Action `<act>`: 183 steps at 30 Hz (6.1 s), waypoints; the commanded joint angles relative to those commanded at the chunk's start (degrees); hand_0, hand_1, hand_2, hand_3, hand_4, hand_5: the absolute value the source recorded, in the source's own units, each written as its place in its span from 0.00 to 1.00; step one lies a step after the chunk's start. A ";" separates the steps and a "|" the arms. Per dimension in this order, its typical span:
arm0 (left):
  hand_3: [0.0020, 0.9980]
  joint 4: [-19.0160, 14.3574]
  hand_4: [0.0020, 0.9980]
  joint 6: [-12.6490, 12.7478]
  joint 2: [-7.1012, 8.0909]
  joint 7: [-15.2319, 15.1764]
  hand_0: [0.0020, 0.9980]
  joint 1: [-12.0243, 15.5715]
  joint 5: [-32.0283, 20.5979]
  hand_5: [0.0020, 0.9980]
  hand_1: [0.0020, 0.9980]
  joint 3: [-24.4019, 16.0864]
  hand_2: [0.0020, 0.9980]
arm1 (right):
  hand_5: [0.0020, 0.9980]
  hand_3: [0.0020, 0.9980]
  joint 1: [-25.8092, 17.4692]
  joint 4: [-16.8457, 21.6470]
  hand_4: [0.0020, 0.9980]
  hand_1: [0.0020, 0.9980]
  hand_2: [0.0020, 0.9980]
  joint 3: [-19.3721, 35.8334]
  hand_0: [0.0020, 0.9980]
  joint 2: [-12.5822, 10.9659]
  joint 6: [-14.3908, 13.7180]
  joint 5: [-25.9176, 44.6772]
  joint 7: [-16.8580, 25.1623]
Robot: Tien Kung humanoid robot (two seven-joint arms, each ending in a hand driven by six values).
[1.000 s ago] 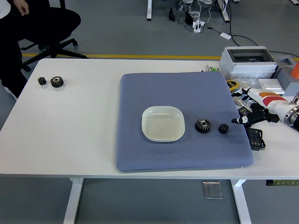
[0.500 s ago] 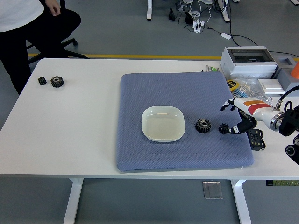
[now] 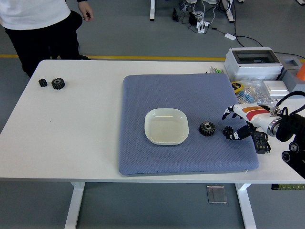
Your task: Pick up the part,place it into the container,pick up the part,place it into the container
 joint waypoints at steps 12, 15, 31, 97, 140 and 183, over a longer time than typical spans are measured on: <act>0.56 0.00 0.65 -0.05 0.02 0.09 0.62 0.01 -0.14 0.57 0.59 0.27 0.65 | 0.22 0.58 0.91 -4.50 0.93 0.57 0.67 -2.02 0.39 2.18 -1.44 1.05 -0.40; 0.56 0.00 0.65 -0.02 0.00 0.10 0.62 0.03 -0.15 0.57 0.59 0.24 0.65 | 0.20 0.53 0.85 -5.32 0.86 0.51 0.59 -2.43 0.31 2.40 -1.45 1.25 -0.49; 0.56 0.00 0.65 -0.06 0.02 0.11 0.62 -0.07 -0.32 0.57 0.59 0.52 0.65 | 0.26 0.48 0.42 -8.46 0.70 0.42 0.50 -2.39 0.22 2.85 -4.20 3.80 1.55; 0.56 0.00 0.65 -0.13 0.66 0.49 0.61 -0.29 0.20 0.58 0.57 1.03 0.65 | 0.35 0.49 9.65 2.22 0.68 0.37 0.49 -12.80 0.13 12.94 -7.11 5.49 2.09; 0.56 0.00 0.65 -0.11 0.62 0.50 0.60 0.21 -0.51 0.57 0.57 1.28 0.65 | 0.33 0.86 7.43 -2.36 1.00 0.56 0.83 -5.31 0.37 2.80 2.07 1.24 0.45; 0.56 0.00 0.65 -0.49 0.52 0.59 0.62 0.36 -1.77 0.57 0.59 2.99 0.65 | 0.30 0.48 6.87 -8.13 0.78 0.38 0.47 -12.69 0.16 7.83 -4.93 5.98 1.14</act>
